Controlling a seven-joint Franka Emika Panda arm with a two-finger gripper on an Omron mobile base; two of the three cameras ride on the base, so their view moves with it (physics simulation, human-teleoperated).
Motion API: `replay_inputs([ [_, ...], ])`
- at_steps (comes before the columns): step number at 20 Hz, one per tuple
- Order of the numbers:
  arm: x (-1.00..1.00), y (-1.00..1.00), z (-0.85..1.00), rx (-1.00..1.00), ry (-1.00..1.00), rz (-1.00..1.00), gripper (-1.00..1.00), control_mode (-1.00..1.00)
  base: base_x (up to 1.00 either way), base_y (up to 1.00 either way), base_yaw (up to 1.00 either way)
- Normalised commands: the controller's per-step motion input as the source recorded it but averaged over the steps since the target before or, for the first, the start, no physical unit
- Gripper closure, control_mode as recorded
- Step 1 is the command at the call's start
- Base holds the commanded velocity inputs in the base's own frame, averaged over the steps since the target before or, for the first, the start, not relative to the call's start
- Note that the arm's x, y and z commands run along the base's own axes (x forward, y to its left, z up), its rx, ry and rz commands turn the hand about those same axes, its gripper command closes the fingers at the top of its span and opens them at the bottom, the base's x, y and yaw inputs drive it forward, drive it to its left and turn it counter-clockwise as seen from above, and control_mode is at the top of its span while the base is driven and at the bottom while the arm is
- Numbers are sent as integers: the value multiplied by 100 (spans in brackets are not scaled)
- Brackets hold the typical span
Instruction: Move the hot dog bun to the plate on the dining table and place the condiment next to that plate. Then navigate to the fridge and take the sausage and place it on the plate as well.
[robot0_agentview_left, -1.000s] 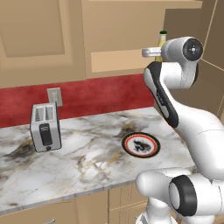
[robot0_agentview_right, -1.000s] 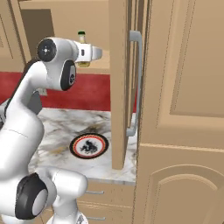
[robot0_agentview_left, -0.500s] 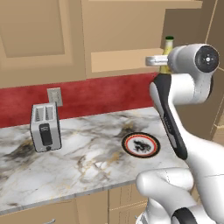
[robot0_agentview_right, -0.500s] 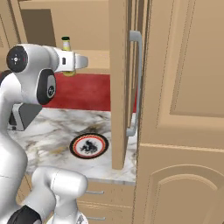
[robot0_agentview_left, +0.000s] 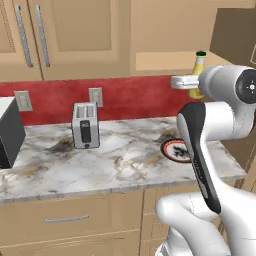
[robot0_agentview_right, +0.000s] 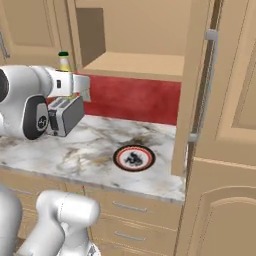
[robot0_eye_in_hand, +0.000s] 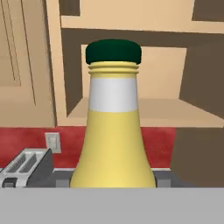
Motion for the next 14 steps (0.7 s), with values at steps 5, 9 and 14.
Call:
replay_inputs([
  [5, 0, 0, 0, 0, 0, 0, 100, 100, -37, 66, 62],
  [9, 0, 0, 0, 0, 0, 0, 100, 100, -33, 71, 66],
  [14, 0, 0, 0, 0, 0, 0, 100, 100, -27, 84, 69],
])
